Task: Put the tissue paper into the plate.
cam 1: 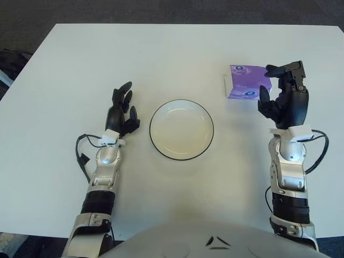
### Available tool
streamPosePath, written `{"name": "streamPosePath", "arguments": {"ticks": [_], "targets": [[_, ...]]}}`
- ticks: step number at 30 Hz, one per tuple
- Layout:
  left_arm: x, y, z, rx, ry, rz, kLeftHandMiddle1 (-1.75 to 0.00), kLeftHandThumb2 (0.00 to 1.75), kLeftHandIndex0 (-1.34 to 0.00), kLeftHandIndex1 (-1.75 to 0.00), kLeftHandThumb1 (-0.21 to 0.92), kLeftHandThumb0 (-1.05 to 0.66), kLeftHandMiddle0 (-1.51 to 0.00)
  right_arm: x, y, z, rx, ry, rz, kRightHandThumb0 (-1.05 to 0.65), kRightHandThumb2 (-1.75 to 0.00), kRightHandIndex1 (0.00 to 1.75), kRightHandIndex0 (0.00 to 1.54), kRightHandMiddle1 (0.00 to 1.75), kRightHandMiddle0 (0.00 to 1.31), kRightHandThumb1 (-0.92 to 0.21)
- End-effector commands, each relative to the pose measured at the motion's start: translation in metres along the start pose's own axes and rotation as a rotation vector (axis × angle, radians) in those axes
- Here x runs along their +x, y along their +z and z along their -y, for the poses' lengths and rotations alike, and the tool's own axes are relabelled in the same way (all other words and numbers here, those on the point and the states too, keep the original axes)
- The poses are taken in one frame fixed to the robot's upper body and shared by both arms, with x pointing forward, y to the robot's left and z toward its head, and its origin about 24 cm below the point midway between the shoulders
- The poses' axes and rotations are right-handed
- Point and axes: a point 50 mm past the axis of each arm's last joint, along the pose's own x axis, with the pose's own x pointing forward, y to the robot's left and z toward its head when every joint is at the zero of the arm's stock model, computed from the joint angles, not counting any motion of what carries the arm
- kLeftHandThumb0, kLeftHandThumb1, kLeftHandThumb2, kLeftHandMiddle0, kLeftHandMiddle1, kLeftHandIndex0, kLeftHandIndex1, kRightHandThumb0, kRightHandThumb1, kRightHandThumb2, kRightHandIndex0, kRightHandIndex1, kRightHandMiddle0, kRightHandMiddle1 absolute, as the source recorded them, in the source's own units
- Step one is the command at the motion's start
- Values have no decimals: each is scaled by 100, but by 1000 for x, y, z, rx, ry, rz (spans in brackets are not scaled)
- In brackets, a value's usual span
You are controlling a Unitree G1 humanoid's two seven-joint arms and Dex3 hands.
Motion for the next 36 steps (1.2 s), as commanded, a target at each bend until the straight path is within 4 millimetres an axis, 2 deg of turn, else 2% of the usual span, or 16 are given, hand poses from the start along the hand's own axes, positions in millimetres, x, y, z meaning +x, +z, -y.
{"name": "streamPosePath", "arguments": {"ticks": [1, 5, 6, 8, 9, 12, 13, 16, 19, 28, 29, 30, 31, 32, 33, 36], "targets": [[-27, -31, 8, -14, -6, -154, -4, 85, 0, -76, 92, -64, -36, 9, 7, 6, -61, -2, 57, -34, -48, 104, 16, 171, 22, -92], [-27, -33, 7, -15, -4, -160, -4, 85, 0, -76, 92, -62, -36, 22, 12, 11, -155, 4, 84, -35, -48, 100, 15, 171, 22, -92], [-27, -33, 7, -15, -3, -160, -4, 85, 0, -76, 92, -61, -36, 24, 13, 12, -177, 5, 86, -38, -59, 95, 15, 154, 15, -81], [-27, -34, 7, -14, -3, -160, -4, 85, 0, -76, 92, -61, -35, 29, 12, 14, -268, 14, 92, -44, -72, 89, 15, 137, 9, -71], [-27, -35, 7, -13, -3, -160, -4, 85, 0, -76, 92, -61, -35, 32, 12, 15, -309, 18, 95, -47, -76, 86, 14, 131, 6, -67], [-26, -35, 7, -13, -3, -158, -3, 85, 0, -76, 92, -61, -35, 39, 11, 16, -384, 30, 101, -53, -77, 80, 13, 121, 2, -66], [-26, -36, 7, -14, -3, -157, -3, 85, 0, -76, 92, -61, -35, 44, 12, 17, -433, 44, 107, -55, -76, 79, 13, 118, 1, -68], [-26, -37, 7, -14, -2, -155, -3, 85, 0, -75, 92, -60, -34, 55, 12, 19, -526, 70, 119, -68, -56, 65, 12, 106, 0, -83], [-25, -38, 6, -9, -3, -153, -3, 85, 0, -75, 92, -60, -34, 65, 14, 21, -605, 104, 134, -75, -48, 58, 11, 98, 0, -89], [-24, -39, 6, -12, -4, -146, -3, 86, 0, -75, 92, -58, -34, 80, 21, 18, -649, 254, 129, -85, -38, 43, 7, 75, 0, -92], [-24, -39, 6, -13, -5, -145, -3, 87, 0, -75, 92, -58, -34, 81, 23, 18, -673, 305, 124, -86, -36, 39, 6, 69, 0, -92], [-24, -39, 6, -14, -5, -144, -3, 87, 0, -75, 92, -58, -34, 81, 24, 18, -691, 340, 119, -90, -34, 29, 4, 52, 0, -92], [-24, -39, 6, -14, -5, -144, -3, 87, 0, -74, 92, -58, -34, 82, 24, 18, -701, 360, 115, -92, -32, 22, 2, 41, 0, -92], [-23, -39, 6, -13, -6, -144, -3, 87, 0, -74, 92, -58, -34, 84, 25, 18, -744, 405, 113, -93, -31, 20, 2, 37, 0, -92], [-23, -39, 6, -12, -7, -144, -3, 87, 0, -74, 92, -58, -34, 86, 25, 18, -773, 433, 110, -97, -28, 13, 1, 23, 0, -92], [-23, -39, 6, -9, -8, -144, -3, 87, 0, -74, 92, -58, -34, 93, 25, 18, -867, 495, 112, -102, -22, 4, 0, 8, 0, -92]]}}
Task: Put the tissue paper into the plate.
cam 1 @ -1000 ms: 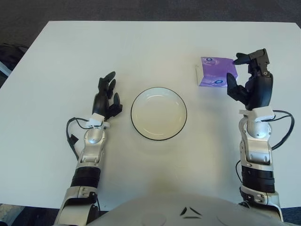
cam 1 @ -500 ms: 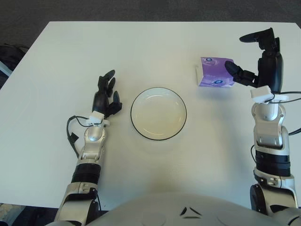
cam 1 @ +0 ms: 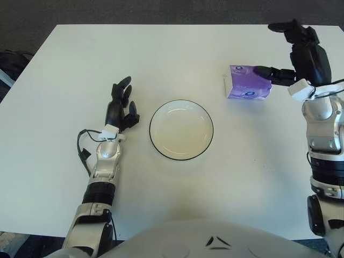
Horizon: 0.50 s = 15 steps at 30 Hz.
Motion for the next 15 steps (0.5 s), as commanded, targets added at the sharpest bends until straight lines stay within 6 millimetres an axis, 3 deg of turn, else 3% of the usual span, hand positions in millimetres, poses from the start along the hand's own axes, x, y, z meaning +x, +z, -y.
{"name": "streamPosePath", "arguments": {"ticks": [1, 13, 15], "targets": [[-38, -36, 7, -5, -9, -187, -3, 87, 0, -74, 92, -58, -34, 10, 0, 10, -125, 54, 18, -103, -21, 3, 0, 6, 0, -92], [-36, -36, 6, 12, -20, -195, -2, 87, 0, -74, 92, -59, -34, 27, -7, 0, -384, 206, -21, -105, -19, 0, 0, 0, 0, -92], [-36, -36, 6, 13, -22, -197, -2, 87, 0, -74, 92, -59, -34, 34, -11, -10, -401, 212, -18, -105, -20, 0, 0, 0, 0, -92]]}}
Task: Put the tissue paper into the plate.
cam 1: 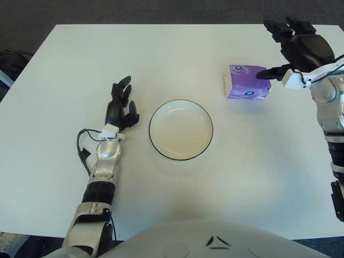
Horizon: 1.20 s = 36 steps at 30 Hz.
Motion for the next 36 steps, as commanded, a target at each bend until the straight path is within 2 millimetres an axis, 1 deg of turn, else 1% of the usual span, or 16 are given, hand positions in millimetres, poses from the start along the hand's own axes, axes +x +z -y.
{"name": "streamPosePath", "arguments": {"ticks": [1, 4, 5, 16, 23, 36], "targets": [[-36, -36, 8, 6, -22, -198, -2, 87, 0, -74, 92, -59, -34, 12, -2, -14, -50, 20, 3, -105, -20, 0, 0, 0, 0, -92], [-36, -36, 7, 8, -22, -201, -2, 88, 0, -74, 92, -59, -33, 22, -6, -33, -57, 19, 16, -105, -20, 0, 0, 0, 0, -92], [-36, -36, 8, 8, -22, -201, -2, 88, 0, -75, 92, -59, -33, 24, -6, -36, -59, 17, 20, -105, -20, 0, 0, 0, 0, -92], [-35, -35, 8, 17, -27, -202, -2, 87, 0, -76, 92, -61, -33, 29, -7, -38, -52, 36, 117, -105, -9, 0, 0, 0, 0, -91], [-35, -33, 9, 13, -28, -200, -2, 87, 0, -76, 92, -62, -34, 31, -7, -44, -52, 98, 135, -105, -8, 0, 0, 0, 0, -92], [-36, -33, 9, 4, -19, -201, -3, 86, 0, -78, 92, -63, -35, 33, -6, -53, -61, 163, 185, -105, -7, 0, 0, 0, 0, -92]]}}
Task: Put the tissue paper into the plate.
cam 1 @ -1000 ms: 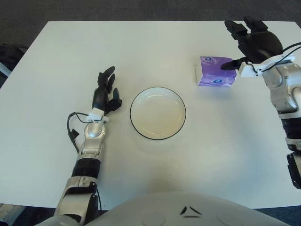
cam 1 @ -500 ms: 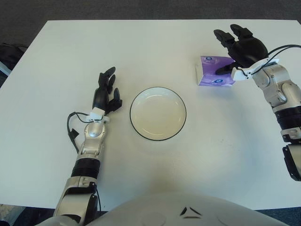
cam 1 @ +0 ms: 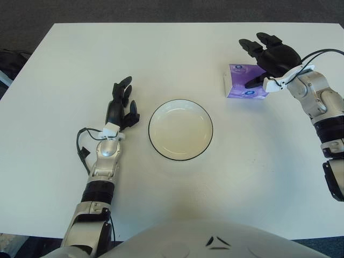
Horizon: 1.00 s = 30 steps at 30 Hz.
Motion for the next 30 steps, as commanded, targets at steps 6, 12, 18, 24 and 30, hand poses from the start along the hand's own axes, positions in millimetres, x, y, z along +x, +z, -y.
{"name": "streamPosePath", "arguments": {"ticks": [6, 12, 18, 24, 30], "targets": [[-37, -33, 9, -12, -7, -176, -3, 86, 0, -78, 92, -62, -35, -1, -1, -1, -35, 53, 20, -105, -6, 0, 0, 0, 0, -91], [-37, -34, 9, -7, -15, -175, -3, 87, 0, -79, 92, -61, -35, -1, -1, -2, -54, 79, 29, -105, -5, 0, 0, 0, 0, -91], [-37, -34, 9, -1, -17, -174, -2, 86, 0, -78, 92, -63, -34, -1, -1, -2, -58, 113, 30, -105, -4, 0, 0, 0, 0, -90], [-36, -34, 9, 0, -19, -174, -2, 86, 0, -77, 92, -64, -34, -1, 0, -2, -62, 137, 38, -105, -3, 0, 0, 0, 0, -90], [-37, -34, 8, 0, -17, -178, -2, 85, 0, -77, 92, -64, -34, -2, 0, -2, -67, 163, 55, -105, -3, 0, 0, 0, 0, -90]]}}
